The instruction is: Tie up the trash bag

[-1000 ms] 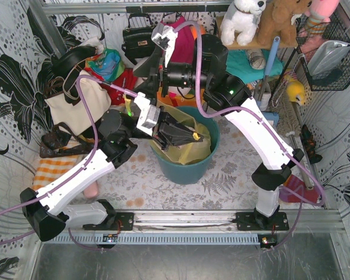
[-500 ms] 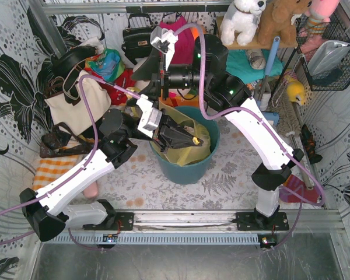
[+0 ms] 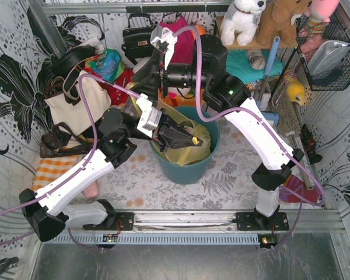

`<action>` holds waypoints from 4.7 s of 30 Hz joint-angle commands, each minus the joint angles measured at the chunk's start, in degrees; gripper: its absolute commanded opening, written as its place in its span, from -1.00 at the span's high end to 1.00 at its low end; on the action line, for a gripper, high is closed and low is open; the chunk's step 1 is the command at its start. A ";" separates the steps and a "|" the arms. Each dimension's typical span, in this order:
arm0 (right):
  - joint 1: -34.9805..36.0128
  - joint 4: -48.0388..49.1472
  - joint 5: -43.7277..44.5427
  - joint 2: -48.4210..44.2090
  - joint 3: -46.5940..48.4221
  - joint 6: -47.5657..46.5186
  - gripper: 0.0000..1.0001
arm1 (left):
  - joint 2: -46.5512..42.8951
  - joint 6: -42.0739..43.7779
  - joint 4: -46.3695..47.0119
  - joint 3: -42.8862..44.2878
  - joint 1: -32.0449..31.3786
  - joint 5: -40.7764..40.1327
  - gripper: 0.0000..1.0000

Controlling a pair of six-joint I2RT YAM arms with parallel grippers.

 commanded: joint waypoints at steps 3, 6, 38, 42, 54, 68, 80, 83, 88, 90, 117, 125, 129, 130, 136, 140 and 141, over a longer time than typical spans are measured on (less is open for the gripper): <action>0.35 2.65 1.71 -2.34 -1.74 -0.64 0.29 | -0.78 0.45 1.15 1.85 -0.09 0.37 1.00; 0.35 3.79 2.64 -3.38 -2.71 -0.15 0.52 | -0.72 0.61 0.96 1.86 -0.09 0.13 1.00; 0.30 5.37 26.18 -18.78 -18.51 13.18 1.00 | -2.24 4.35 5.66 0.16 -0.09 -14.07 1.00; 0.36 6.43 31.83 -23.42 -25.41 17.41 1.00 | -1.26 2.54 11.64 0.12 -0.09 -18.22 1.00; 0.31 13.29 45.82 -38.99 -46.53 25.52 1.00 | -0.90 0.70 19.53 -2.68 -0.09 -30.43 1.00; 0.35 36.18 39.62 -52.59 -71.79 31.98 1.00 | -2.63 2.21 18.20 -5.64 -0.09 -37.01 1.00; 0.28 33.17 40.18 -52.45 -68.43 24.16 1.00 | -5.08 2.29 15.03 -8.20 -0.09 -32.20 1.00; 0.36 30.77 40.53 -51.74 -66.18 22.34 0.79 | -5.75 2.79 14.04 -9.11 -0.09 -32.87 1.00; 0.33 21.19 39.87 -49.44 -58.55 18.20 0.26 | -5.73 3.51 13.08 -9.64 -0.09 -33.42 1.00; 0.29 16.11 39.77 -48.19 -54.94 17.16 0.18 | -5.63 3.60 13.10 -9.83 -0.09 -33.47 1.00; 0.36 -24.00 27.08 -28.30 -17.77 5.95 0.18 | -5.68 4.48 12.47 -9.80 -0.09 -32.70 1.00; 0.29 -21.17 29.58 -27.83 -17.60 4.05 0.30 | -5.46 4.11 12.75 -9.39 -0.09 -32.11 1.00; 0.33 -18.62 31.06 -27.93 -18.01 2.93 0.29 | -5.26 3.80 12.89 -9.23 -0.09 -31.91 1.00; 0.31 -18.19 31.24 -27.80 -17.82 2.57 0.32 | -5.21 3.79 12.92 -9.22 -0.09 -31.78 1.00; 0.31 -18.57 30.87 -26.52 -16.16 1.50 0.36 | -5.08 3.54 12.93 -8.78 -0.09 -31.52 1.00; 0.36 -19.74 31.04 -25.82 -15.11 1.04 0.44 | -4.97 3.52 12.87 -8.61 -0.09 -31.33 1.00; 0.31 -19.72 31.13 -25.81 -15.07 1.11 0.53 | -4.94 3.45 12.88 -8.60 -0.09 -31.35 1.00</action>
